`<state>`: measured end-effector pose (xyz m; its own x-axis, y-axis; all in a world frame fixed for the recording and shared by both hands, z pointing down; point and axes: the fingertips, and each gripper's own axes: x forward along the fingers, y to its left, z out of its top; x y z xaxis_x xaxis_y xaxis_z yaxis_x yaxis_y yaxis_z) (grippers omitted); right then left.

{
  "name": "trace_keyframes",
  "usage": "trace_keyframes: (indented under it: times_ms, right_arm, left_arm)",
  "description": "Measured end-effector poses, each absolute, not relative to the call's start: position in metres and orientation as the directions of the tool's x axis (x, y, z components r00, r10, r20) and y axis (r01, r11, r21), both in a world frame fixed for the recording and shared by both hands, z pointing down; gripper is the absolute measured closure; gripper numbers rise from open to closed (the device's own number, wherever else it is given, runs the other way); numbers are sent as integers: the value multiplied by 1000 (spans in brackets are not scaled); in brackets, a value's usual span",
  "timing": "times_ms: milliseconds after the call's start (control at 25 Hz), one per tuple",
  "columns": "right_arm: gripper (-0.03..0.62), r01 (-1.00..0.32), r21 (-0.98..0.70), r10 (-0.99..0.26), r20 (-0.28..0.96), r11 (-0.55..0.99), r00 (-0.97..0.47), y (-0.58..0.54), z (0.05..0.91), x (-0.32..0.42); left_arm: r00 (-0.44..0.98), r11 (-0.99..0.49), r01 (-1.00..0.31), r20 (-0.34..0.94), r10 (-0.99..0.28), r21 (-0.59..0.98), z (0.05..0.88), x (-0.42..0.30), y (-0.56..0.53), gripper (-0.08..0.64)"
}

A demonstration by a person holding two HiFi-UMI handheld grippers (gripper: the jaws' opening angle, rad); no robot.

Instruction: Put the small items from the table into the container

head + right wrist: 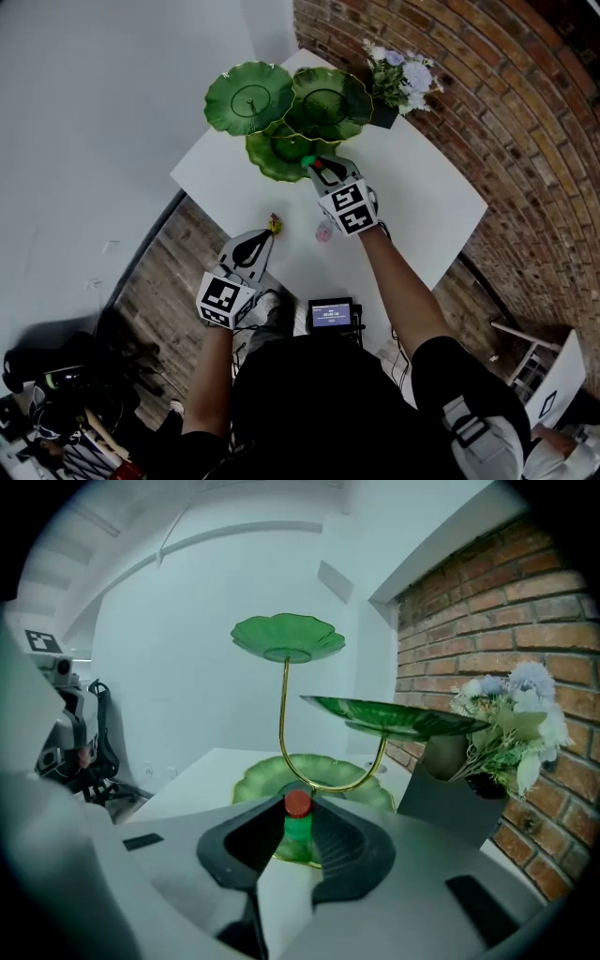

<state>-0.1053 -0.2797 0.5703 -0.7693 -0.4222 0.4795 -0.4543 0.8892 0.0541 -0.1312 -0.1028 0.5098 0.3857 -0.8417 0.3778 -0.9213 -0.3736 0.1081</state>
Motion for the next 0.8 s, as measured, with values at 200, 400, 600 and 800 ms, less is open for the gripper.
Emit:
trace_keyframes:
  times_ms: [200, 400, 600, 800]
  right_arm:
    - [495, -456, 64, -416, 540, 887, -732, -278, 588, -101]
    - [495, -456, 53, -398, 583, 888, -708, -276, 602, -101]
    - [495, -462, 32, -386, 600, 886, -700, -275, 606, -99]
    - [494, -472, 7, -380, 604, 882, -701, -277, 609, -94]
  left_arm:
    - [384, -371, -922, 379, -842, 111, 512, -132, -101, 551]
    - [376, -361, -926, 380, -845, 115, 514, -135, -98, 551]
    - [370, -353, -928, 382, -846, 119, 515, -136, -97, 551]
    - [374, -356, -927, 379, -847, 119, 515, -135, -98, 551]
